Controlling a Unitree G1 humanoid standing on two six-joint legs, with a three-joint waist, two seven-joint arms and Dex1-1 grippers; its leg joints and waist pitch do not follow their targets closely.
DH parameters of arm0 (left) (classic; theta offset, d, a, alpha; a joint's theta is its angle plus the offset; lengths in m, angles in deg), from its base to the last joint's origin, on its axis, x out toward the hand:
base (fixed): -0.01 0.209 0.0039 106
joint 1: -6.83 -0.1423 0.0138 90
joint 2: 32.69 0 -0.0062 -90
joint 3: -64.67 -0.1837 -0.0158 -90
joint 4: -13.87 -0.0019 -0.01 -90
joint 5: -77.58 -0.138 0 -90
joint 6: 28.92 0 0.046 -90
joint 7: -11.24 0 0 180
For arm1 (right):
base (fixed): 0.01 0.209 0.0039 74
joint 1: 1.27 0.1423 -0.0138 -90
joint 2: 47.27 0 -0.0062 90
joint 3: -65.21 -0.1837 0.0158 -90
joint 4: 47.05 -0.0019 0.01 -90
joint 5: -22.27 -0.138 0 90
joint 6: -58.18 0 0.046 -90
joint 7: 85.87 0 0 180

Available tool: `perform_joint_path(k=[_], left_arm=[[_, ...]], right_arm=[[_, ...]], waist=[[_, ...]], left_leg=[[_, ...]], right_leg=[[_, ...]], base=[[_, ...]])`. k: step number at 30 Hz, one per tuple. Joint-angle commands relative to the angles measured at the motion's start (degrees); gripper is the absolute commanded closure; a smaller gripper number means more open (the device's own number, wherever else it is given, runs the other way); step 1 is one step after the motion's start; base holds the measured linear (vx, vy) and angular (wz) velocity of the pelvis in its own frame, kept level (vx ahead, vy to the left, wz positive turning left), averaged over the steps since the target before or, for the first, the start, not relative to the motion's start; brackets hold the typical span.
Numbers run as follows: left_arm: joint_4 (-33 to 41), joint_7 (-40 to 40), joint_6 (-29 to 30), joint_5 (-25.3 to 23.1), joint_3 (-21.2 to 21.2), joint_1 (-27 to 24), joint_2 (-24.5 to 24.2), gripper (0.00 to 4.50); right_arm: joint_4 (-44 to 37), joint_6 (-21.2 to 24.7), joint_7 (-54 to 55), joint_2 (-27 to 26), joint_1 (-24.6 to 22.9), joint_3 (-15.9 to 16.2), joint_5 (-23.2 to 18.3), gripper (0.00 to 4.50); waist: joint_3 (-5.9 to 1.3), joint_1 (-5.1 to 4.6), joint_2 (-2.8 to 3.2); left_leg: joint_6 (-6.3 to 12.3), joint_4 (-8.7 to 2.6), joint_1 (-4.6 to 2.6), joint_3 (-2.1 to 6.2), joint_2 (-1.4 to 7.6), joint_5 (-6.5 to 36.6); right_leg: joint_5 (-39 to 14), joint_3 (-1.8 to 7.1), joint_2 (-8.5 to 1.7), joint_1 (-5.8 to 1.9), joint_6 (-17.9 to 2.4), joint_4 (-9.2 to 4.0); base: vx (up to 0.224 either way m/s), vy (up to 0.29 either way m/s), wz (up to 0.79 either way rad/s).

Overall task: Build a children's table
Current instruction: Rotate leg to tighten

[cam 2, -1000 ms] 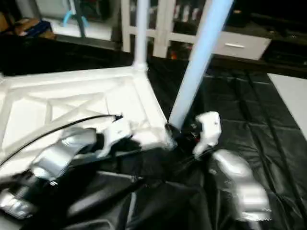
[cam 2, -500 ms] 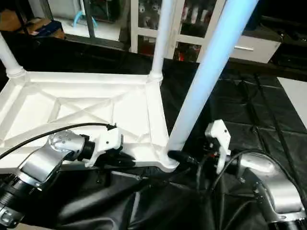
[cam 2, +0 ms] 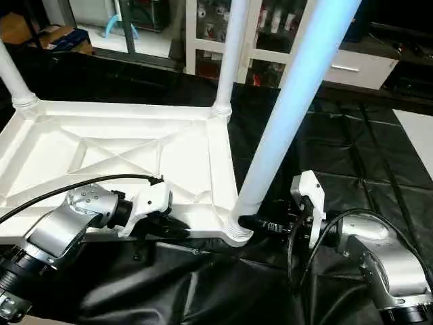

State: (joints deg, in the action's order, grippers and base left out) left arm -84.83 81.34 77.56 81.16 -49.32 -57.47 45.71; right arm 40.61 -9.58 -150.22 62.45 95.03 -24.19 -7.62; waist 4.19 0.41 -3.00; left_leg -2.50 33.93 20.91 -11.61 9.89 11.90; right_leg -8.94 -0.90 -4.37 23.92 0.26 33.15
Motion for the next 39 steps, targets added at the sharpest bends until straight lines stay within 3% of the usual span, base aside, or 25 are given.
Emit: perform_joint_path(k=[1, 3, 5, 6, 7, 8, 9, 10, 11, 12, 15, 16, 19, 24, 25, 27, 31, 33, 34, 36, 38, 39], left_arm=[[-1.04, 1.17, -0.26, 0.39, -1.62, -0.57, 0.5, 4.5], [-1.19, 0.76, -0.23, 0.07, -1.7, -0.45, 0.61, 4.5], [-2.15, -2.08, 1.18, -1.6, -1.71, 0.31, 1.33, 4.5], [-4.19, -7.01, 3.88, -2.54, -0.37, 1.71, 3.73, 4.5], [-4.19, -7.01, 3.88, -2.54, -0.37, 1.71, 3.73, 4.5], [-5.72, -11.11, 6.18, -3.54, 0.58, 3.2, 5.77, 4.5], [-5.97, -11.81, 6.58, -3.81, 0.7, 3.5, 6.11, 4.5], [-6.54, -13.6, 7.41, -4.41, 0.99, 4.09, 6.86, 4.5], [-7.24, -15.98, 8.95, -4.56, 1.71, 4.85, 8.35, 4.5], [-8.06, -18.79, 10.16, -4.77, 2.59, 5.66, 9.98, 4.5], [-11.22, -27.46, 12.59, -5.02, 5.44, 8.3, 15.23, 4.5], [-12.35, -29.48, 12.45, -5.28, 5.77, 9.01, 16.49, 4.5], [-13.65, -32.03, 11.95, -6.35, 5.52, 9.88, 18.01, 4.5], [-13.93, -31.01, 11.53, -7.25, 4.37, 9.64, 18.03, 4.5], [-13.76, -30.13, 10.33, -7.6, 3.49, 9.24, 17.01, 4.5], [-13.67, -29.55, 10.12, -7.8, 2.95, 8.96, 16.37, 4.5], [-11.92, -22.45, 3.85, -8.03, -0.77, 6.57, 11.92, 4.5], [-10.44, -18.14, 1.79, -7.68, -2.36, 5.33, 9.75, 4.5], [-8.57, -13.27, -0.57, -6.91, -3.96, 3.96, 7.42, 4.5], [-6.38, -8.01, -2.75, -6.05, -5.65, 2.43, 4.69, 4.5], [-5.92, -7.02, -3.15, -5.92, -5.95, 2.14, 4.02, 4.5], [-4.79, -5.45, -3.01, -4.1, -5.16, 1.46, 3.5, 4.5]], right_arm=[[0.01, 0.51, -1.47, 0.45, -0.69, 0.81, -1.01, 2.53], [0.87, 0.03, 0.45, -0.72, -0.43, 0.19, -0.42, 2.54], [4.93, -2.65, 9.67, -4.51, 1.1, -1.34, 3.91, 2.54], [8.76, -4.11, 20.75, -8.7, 2.7, -3.08, 8.09, 2.55], [8.76, -4.11, 20.75, -8.7, 2.7, -3.08, 8.09, 2.55], [10.51, -3.65, 30.89, -12.31, 3.73, -4.92, 10.68, 2.55], [10.77, -3.49, 32.88, -12.99, 3.91, -5.29, 11.14, 2.56], [11.12, -3.15, 36.41, -14.25, 4.21, -5.84, 12.05, 2.57], [11.36, -2.61, 40.73, -15.84, 4.42, -6.4, 13.23, 2.57], [11.4, -2.07, 44.95, -17.57, 4.53, -6.91, 14.36, 2.59], [11.9, -2.13, 61.51, -23.34, 4.87, -7.98, 21.2, 2.61], [12.41, -3.32, 66.93, -25.7, 5.14, -8.83, 22.9, 2.62], [12.79, -5.05, 73.03, -29.1, 5.74, -8.34, 26.0, 2.63], [13.83, -9.76, 68.54, -33.08, 7.93, -5.66, 21.57, 2.63], [11.99, -10.7, 63.77, -32.59, 7.77, -3.63, 20.27, 2.08], [10.28, -11.21, 60.67, -32.57, 7.39, -2.95, 18.81, 1.94], [4.89, -11.63, 55.18, -26.47, 5.57, -1.27, 20.46, 1.67], [3.68, -11.1, 49.47, -24.21, 5.26, -2.53, 16.41, 1.43], [1.86, -7.91, 43.5, -22.09, 4.55, -2.98, 11.69, 1.34], [-0.35, -4.14, 35.94, -18.88, 3.37, -2.93, 6.76, 1.19], [-1.01, -3.37, 33.16, -17.36, 2.78, -2.62, 5.8, 1.19], [-2.64, -2.92, 24.75, -12.18, 0.53, -1.26, 4.39, 1.19]], waist=[[-3.1, 0.06, 0.0], [-3.13, 0.05, -0.04], [-3.0, -0.09, -0.07], [-3.0, -0.33, -0.06], [-2.88, -0.51, 0.01], [-2.93, -0.83, -0.05], [-2.92, -1.06, -0.04], [-2.82, -1.38, -0.04], [-2.96, -1.55, -0.32], [-2.92, -1.71, -0.03], [-3.08, -1.73, 0.04], [-3.1, -1.78, -0.15], [-3.23, -1.69, -0.07], [-3.33, -1.74, 0.19], [-3.33, -1.76, 0.32], [-3.42, -1.77, 0.05], [-3.48, -1.42, 0.2], [-3.42, -1.23, 0.24], [-3.35, -1.15, 0.51], [-3.18, -1.07, 0.45], [-2.94, -0.97, 0.69], [-2.8, -0.87, 0.76]], left_leg=[[4.98, -4.13, -0.74, 1.28, 3.43, 9.34], [4.99, -4.1, -0.71, 1.26, 3.41, 9.29], [4.48, -4.19, -0.59, 1.27, 3.3, 10.06], [3.37, -4.2, -0.66, 1.19, 3.33, 10.96], [2.67, -4.3, -0.69, 1.24, 3.23, 11.75], [1.04, -4.51, -0.45, 1.65, 2.97, 13.6], [-0.74, -4.68, -0.65, 1.75, 3.01, 14.85], [-1.4, -4.78, -0.56, 2.02, 3.04, 16.73], [-1.36, -4.79, -0.51, 2.01, 3.03, 17.15], [-1.7, -4.82, -0.56, 2.03, 3.05, 17.75], [-2.13, -4.63, -0.92, 1.9, 2.67, 18.86], [-2.14, -4.69, -0.75, 1.9, 2.61, 18.71], [-2.04, -4.71, -0.66, 1.89, 2.56, 18.34], [-0.73, -4.71, -0.4, 1.74, 2.61, 16.63], [-0.24, -4.7, -0.33, 1.68, 2.63, 15.59], [0.73, -4.53, -0.16, 1.57, 2.61, 13.83], [3.02, -4.26, -0.29, 1.35, 2.78, 9.93], [3.59, -4.23, -0.28, 1.34, 2.9, 9.57], [3.83, -4.26, -0.38, 1.37, 3.06, 9.53], [4.56, -4.52, -0.54, 1.46, 3.29, 10.92], [4.34, -4.53, -0.78, 1.3, 3.42, 11.75], [3.47, -4.67, -0.94, 1.18, 3.43, 13.08]], right_leg=[[-11.89, 1.66, -3.16, -2.37, -14.87, -3.0], [-11.79, 1.68, -3.19, -2.39, -14.9, -2.99], [-13.5, 1.65, -3.15, -2.21, -14.53, -3.17], [-15.24, 1.67, -3.16, -1.91, -14.23, -3.3], [-16.84, 1.66, -3.14, -1.71, -13.85, -3.56], [-20.87, 1.41, -3.15, -2.02, -12.39, -3.74], [-23.03, 1.43, -3.01, -1.66, -10.93, -3.95], [-24.35, 1.41, -3.04, -1.72, -10.08, -4.05], [-24.61, 1.39, -3.07, -1.81, -9.75, -4.19], [-24.57, 1.49, -3.05, -1.52, -9.43, -4.23], [-25.32, 1.56, -2.84, -0.99, -8.36, -4.68], [-25.0, 1.55, -2.77, -1.07, -7.84, -4.76], [-22.23, 1.58, -2.63, -1.09, -7.21, -4.55], [-15.88, 1.61, -2.54, -1.43, -8.14, -3.92], [-12.99, 1.6, -2.43, -1.71, -8.94, -3.66], [-10.3, 1.65, -2.53, -2.04, -9.8, -3.34], [-6.86, 1.7, -2.64, -2.32, -11.81, -2.97], [-6.47, 1.74, -2.7, -2.5, -12.6, -2.83], [-6.31, 1.76, -2.82, -2.44, -13.15, -2.77], [-7.1, 1.68, -2.66, -2.65, -13.68, -2.83], [-8.07, 1.73, -2.75, -2.23, -14.13, -2.97], [-10.38, 1.73, -2.71, -1.98, -14.13, -3.21]], base=[[0.0, 0.0, 0.0], [0.0, 0.0, 0.0], [0.0, 0.0, 0.0], [0.0, 0.0, 0.0], [0.0, 0.0, 0.0], [0.0, 0.0, 0.0], [-0.061, 0.009, -0.06], [0.0, 0.0, 0.0], [0.0, 0.0, 0.0], [0.0, 0.0, 0.0], [0.0, 0.0, 0.0], [0.0, 0.0, 0.0], [0.0, 0.0, 0.0], [0.0, 0.0, 0.0], [0.0, 0.0, 0.0], [0.0, 0.0, 0.0], [0.0, 0.0, 0.0], [0.0, 0.0, 0.0], [0.0, 0.0, 0.0], [0.0, 0.0, 0.0], [0.0, 0.0, 0.0], [0.0, 0.0, 0.0]])
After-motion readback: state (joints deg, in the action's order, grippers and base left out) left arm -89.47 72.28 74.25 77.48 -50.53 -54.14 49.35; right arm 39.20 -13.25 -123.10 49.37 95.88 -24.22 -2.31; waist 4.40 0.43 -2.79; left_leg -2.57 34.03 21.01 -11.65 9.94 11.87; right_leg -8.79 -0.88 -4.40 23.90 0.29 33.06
